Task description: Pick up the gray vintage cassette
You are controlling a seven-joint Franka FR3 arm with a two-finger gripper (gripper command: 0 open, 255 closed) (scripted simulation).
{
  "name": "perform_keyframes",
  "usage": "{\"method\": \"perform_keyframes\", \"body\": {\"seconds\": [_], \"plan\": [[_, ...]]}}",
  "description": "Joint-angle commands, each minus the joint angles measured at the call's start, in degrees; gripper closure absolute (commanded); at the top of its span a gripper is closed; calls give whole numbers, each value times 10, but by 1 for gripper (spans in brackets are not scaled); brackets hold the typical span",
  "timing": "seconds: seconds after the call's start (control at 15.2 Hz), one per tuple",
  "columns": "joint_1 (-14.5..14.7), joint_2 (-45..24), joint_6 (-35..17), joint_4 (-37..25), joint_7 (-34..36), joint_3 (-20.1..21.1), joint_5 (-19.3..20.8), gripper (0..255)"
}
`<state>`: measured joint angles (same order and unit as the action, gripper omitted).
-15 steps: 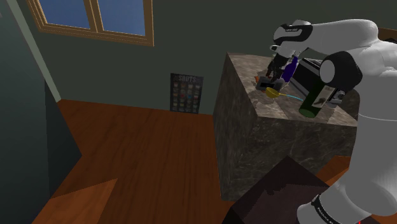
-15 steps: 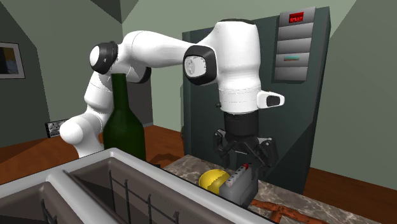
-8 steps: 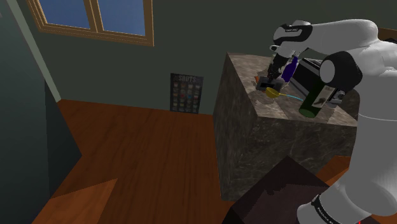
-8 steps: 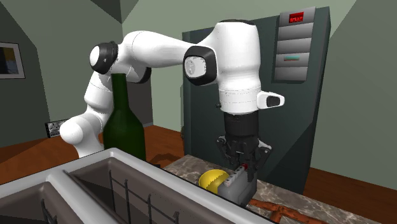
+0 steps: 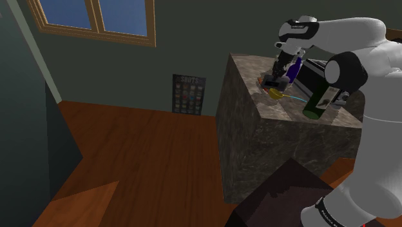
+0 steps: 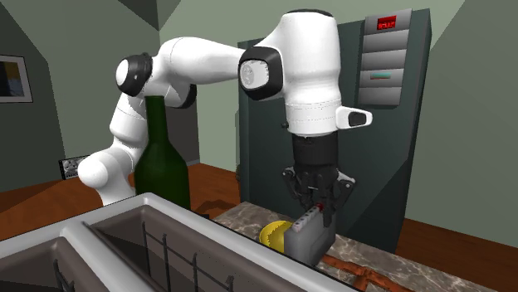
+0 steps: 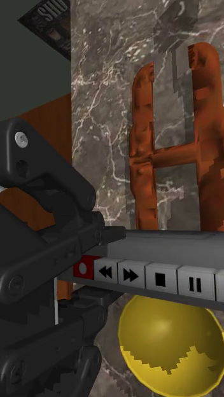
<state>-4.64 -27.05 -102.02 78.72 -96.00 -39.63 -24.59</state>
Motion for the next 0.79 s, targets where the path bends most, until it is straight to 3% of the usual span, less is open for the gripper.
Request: {"method": "perform_keyframes", "body": {"seconds": [0.0, 0.73], "plan": [[-4, -1, 17, -19, 3, 0, 0, 255], [-27, -11, 92, -107, 16, 0, -3, 255]]}}
